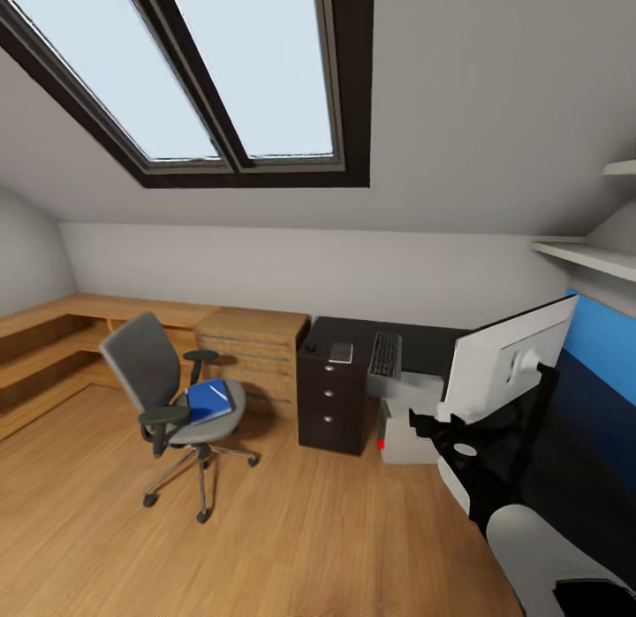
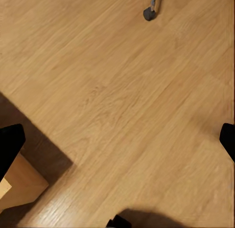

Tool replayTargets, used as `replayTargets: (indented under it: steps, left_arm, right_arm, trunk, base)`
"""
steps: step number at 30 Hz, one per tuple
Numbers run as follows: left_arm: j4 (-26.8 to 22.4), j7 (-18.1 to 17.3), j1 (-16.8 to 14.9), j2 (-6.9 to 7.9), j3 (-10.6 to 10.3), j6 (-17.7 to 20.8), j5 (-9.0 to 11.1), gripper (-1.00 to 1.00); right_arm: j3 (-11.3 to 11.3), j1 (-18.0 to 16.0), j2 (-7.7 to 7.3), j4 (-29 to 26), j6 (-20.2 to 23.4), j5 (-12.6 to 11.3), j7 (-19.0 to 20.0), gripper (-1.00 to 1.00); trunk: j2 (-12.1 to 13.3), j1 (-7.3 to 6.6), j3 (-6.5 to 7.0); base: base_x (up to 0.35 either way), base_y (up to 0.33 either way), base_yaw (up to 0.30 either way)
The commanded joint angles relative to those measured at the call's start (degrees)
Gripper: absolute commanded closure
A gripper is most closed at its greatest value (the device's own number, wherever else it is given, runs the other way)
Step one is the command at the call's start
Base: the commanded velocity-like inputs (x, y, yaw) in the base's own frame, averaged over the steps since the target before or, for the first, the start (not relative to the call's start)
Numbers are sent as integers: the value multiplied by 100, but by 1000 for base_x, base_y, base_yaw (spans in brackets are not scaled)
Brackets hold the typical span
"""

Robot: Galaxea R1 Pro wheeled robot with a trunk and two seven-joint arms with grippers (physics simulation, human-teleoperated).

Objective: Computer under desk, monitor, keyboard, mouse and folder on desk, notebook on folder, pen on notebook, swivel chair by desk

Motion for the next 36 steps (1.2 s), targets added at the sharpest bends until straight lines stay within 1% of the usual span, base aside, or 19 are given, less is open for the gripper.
replayTargets:
  steps: [1,4,6,7,12,26,30,36]
  left_arm:
    - [-13,49,-1,-29,-47,-41,13,-100]
    - [-3,49,-1,-42,-42,-45,20,-100]
    - [9,49,-1,-74,-37,-49,30,-100]
    - [18,49,-1,-92,-31,-47,36,-100]
    - [26,58,-1,-108,-24,-47,41,-100]
    - [31,78,-1,-102,-15,-46,49,-100]
    - [31,83,-1,-102,-14,-46,50,-100]
    - [34,84,-1,-93,-14,-46,51,-100]
  right_arm:
    - [31,-35,29,-28,-23,-60,-24,-100]
    - [35,-133,31,-125,-1,-60,-25,-100]
    - [35,-198,75,-124,4,-57,-25,-100]
    - [35,-164,104,-92,-4,-54,-25,-100]
    - [35,-23,121,71,-12,-51,-25,-100]
    - [35,-2,124,131,-6,-85,-25,-100]
    - [35,-2,129,130,-2,-95,-25,-100]
    - [35,-2,141,133,4,-111,-25,-100]
  trunk:
    - [-1,3,-3]
    - [-1,3,-3]
    - [-1,3,-3]
    - [-1,3,-3]
    - [-1,3,-3]
    - [-1,3,-3]
    - [-1,3,-3]
    - [-1,3,-3]
  base:
    - [0,0,0]
    - [0,0,0]
    - [0,0,0]
    - [0,0,0]
    - [0,0,0]
    - [0,0,-1]
    - [0,0,-95]
    - [0,0,-230]
